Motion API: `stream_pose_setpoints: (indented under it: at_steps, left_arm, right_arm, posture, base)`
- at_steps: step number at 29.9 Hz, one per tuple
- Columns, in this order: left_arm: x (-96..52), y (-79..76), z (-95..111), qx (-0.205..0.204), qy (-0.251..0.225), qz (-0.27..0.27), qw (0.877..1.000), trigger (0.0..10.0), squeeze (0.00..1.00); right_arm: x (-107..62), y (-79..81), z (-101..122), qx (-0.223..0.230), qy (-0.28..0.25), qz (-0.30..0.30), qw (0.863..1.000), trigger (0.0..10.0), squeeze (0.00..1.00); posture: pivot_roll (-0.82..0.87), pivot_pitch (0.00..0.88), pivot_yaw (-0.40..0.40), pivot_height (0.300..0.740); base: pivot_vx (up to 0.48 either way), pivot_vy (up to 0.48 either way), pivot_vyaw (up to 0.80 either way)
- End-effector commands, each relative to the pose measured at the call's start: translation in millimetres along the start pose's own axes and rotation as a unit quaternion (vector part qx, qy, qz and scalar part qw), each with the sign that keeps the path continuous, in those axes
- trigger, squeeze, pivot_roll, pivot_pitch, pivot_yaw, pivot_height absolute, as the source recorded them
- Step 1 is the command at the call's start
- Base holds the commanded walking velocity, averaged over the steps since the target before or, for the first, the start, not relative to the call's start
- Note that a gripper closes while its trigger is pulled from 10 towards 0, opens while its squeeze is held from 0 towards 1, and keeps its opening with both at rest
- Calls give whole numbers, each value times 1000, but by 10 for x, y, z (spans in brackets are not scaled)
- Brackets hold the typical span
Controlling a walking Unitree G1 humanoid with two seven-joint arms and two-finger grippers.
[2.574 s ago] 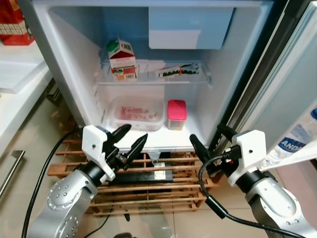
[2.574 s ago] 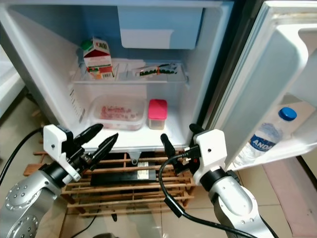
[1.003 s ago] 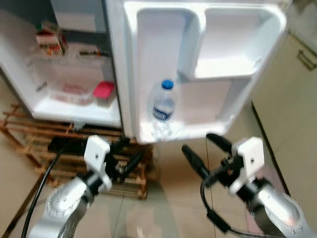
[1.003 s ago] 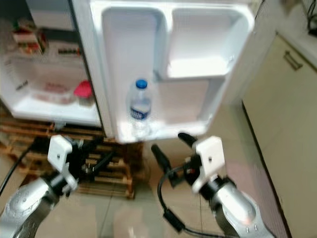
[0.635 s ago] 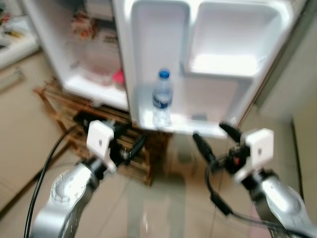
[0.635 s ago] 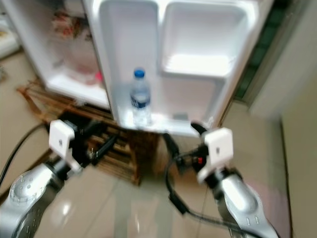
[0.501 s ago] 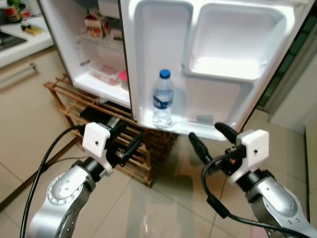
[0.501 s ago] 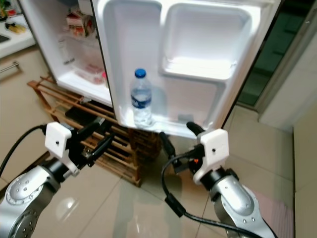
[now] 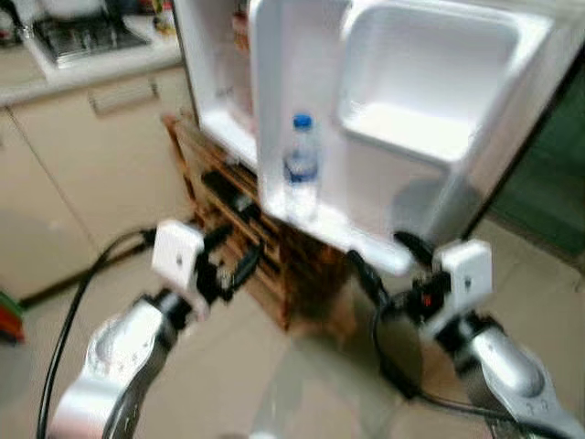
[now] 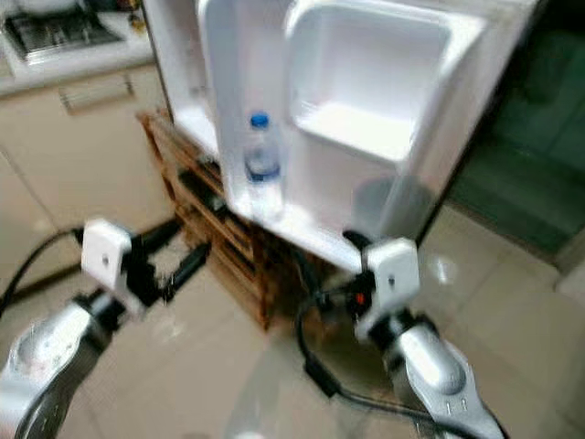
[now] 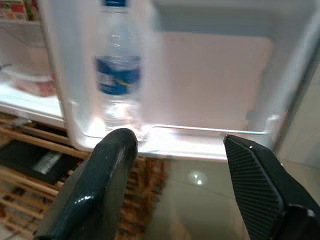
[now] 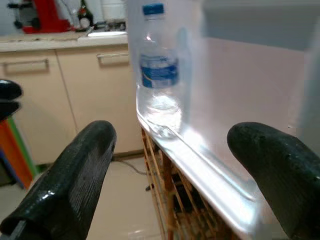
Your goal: Restocking fridge
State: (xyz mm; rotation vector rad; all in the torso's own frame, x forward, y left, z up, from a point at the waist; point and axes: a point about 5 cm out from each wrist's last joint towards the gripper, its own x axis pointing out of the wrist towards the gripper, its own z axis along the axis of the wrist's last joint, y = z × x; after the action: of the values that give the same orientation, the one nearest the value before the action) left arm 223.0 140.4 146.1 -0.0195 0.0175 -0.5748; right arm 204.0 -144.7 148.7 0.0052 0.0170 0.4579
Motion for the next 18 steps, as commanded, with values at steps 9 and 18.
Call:
stream_pose_setpoints:
  at_steps: [9, 18]
  left_arm:
    - [-43, 148, -35, 10, -1, 43, 999, 10000, 0]
    - [-95, 203, -109, 12, 0, 65, 998, 10000, 0]
  right_arm:
    - [20, -144, 13, 2, -11, -59, 998, 10000, 0]
    - [151, -356, 37, -26, -4, -128, 991, 10000, 0]
  posture:
    - [82, 0, 35, 740]
    - [78, 0, 34, 740]
  base:
    - [0, -193, 89]
    - [0, 0, 0]
